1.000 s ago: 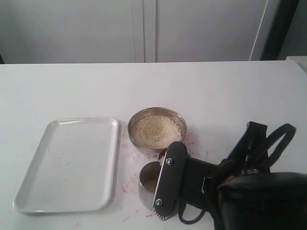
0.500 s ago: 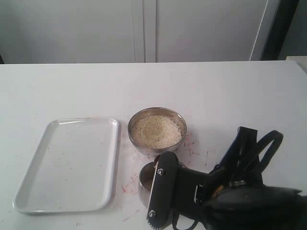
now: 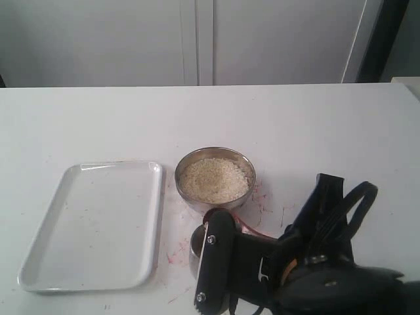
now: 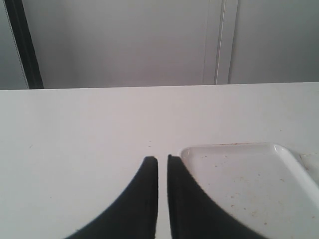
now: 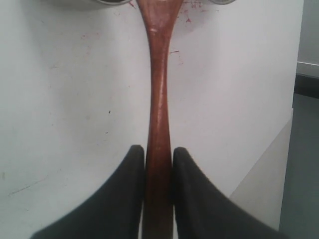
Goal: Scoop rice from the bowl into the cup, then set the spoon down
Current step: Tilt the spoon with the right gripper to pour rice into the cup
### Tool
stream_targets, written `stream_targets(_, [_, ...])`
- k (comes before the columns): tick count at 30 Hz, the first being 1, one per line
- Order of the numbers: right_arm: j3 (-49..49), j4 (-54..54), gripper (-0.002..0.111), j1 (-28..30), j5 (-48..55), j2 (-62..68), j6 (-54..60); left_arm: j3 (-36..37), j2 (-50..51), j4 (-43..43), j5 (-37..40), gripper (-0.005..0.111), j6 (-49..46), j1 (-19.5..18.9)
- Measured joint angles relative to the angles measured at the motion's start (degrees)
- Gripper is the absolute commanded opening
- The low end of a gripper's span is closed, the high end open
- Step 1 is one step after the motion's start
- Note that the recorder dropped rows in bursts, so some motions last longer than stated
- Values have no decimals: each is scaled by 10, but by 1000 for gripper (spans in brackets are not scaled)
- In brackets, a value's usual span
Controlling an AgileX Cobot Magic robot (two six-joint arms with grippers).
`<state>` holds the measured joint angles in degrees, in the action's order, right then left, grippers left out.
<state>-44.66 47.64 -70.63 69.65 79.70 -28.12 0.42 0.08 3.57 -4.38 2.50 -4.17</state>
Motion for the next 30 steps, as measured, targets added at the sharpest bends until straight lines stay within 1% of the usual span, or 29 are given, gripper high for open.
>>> stream_targets(30, [0, 15, 0, -2, 0, 0, 0, 0, 0, 0, 0, 14, 0, 0])
